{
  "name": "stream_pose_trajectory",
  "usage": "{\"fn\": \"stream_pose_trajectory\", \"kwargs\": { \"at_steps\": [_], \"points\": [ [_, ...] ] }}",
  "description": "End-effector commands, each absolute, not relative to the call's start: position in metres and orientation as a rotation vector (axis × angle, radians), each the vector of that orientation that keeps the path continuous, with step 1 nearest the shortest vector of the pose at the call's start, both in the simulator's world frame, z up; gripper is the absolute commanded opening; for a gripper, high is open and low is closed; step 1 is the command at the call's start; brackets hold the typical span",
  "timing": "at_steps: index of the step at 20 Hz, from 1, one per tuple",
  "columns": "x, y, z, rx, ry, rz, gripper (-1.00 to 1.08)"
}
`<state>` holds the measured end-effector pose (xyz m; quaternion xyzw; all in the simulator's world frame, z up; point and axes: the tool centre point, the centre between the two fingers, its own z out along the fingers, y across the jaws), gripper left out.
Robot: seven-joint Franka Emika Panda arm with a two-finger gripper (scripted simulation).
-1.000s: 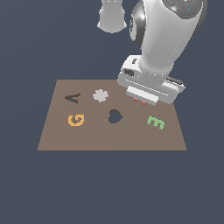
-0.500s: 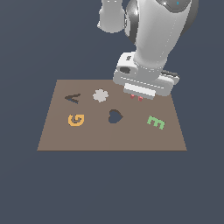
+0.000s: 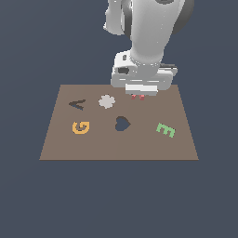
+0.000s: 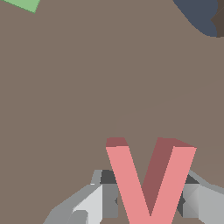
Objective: Insert a designated object into the corresponding slot on a board.
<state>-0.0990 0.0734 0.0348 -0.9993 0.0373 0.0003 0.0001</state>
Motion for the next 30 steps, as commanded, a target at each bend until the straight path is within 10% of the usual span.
{"fn": "stream_pose_trajectory", "kwargs": {
  "at_steps": [1,30],
  "points": [
    [-0.107,0.062,0.035,-3.141,-0.006,0.0,-1.0],
    [-0.121,-0.084,0.038,-2.84,-1.344,0.0,-1.0]
  ]
}}
